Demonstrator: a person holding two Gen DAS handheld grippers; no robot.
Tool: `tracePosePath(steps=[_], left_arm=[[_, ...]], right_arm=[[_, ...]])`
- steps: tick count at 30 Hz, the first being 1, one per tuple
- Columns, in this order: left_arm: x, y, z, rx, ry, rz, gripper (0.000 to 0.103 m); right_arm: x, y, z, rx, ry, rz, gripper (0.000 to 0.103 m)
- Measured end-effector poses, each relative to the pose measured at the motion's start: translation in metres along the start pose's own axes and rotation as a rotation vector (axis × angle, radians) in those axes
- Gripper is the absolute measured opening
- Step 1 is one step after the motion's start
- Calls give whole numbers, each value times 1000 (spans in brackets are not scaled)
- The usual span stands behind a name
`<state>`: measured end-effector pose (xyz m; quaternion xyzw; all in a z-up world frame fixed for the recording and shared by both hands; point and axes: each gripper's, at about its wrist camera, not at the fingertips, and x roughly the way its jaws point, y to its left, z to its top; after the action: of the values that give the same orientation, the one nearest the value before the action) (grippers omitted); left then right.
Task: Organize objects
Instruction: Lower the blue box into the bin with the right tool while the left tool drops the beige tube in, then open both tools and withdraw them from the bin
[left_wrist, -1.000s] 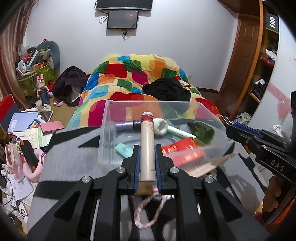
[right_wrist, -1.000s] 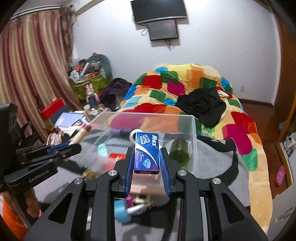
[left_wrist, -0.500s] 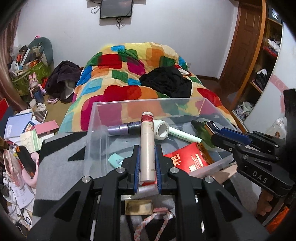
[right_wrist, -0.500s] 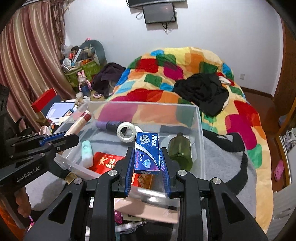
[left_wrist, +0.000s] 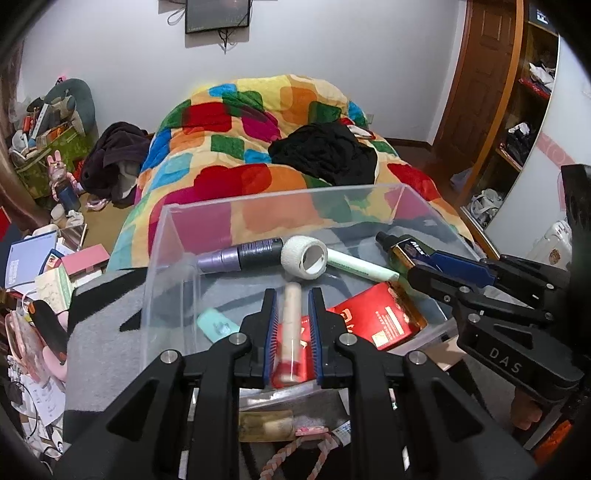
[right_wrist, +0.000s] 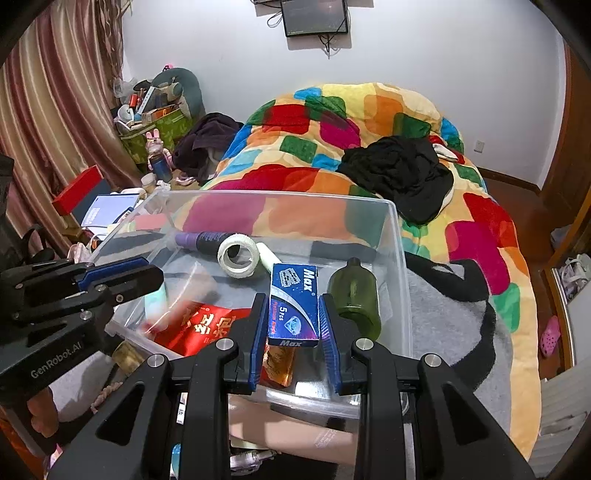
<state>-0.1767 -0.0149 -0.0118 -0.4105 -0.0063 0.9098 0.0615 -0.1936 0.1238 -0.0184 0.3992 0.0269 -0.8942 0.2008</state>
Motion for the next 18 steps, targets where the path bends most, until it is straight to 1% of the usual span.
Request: tracePosePath(steps=[4,6,8,9,11,13,15,18], left_arm=[[-8,-1,1,11,-17,5,15],[-13,-3,0,18,-30,16,20],[-18,-5,-1,27,-46,27,30],[-21,-7,-2,35,-55,36,33],[-27,-11,-4,51,-70,47,42],[-35,-14,-7,63,-89,54,48],[-42,-17,-11,71,-105,57,52],[-54,-21,-17,85,-130,71,63]], right_arm=[[-5,3,-1,-18,-5,1,25],[-9,3,-2,-19,-6,18,28],[-13,3,-2,-19,-12,30,31],[-17,4,-3,-22,-20,32,33],[-24,6,-4,-34,-36,25,37],[-31,7,-5,-49,-52,18,39],[-41,9,-8,-64,-72,12,44],[-53,10,-12,-76,-99,5,50]])
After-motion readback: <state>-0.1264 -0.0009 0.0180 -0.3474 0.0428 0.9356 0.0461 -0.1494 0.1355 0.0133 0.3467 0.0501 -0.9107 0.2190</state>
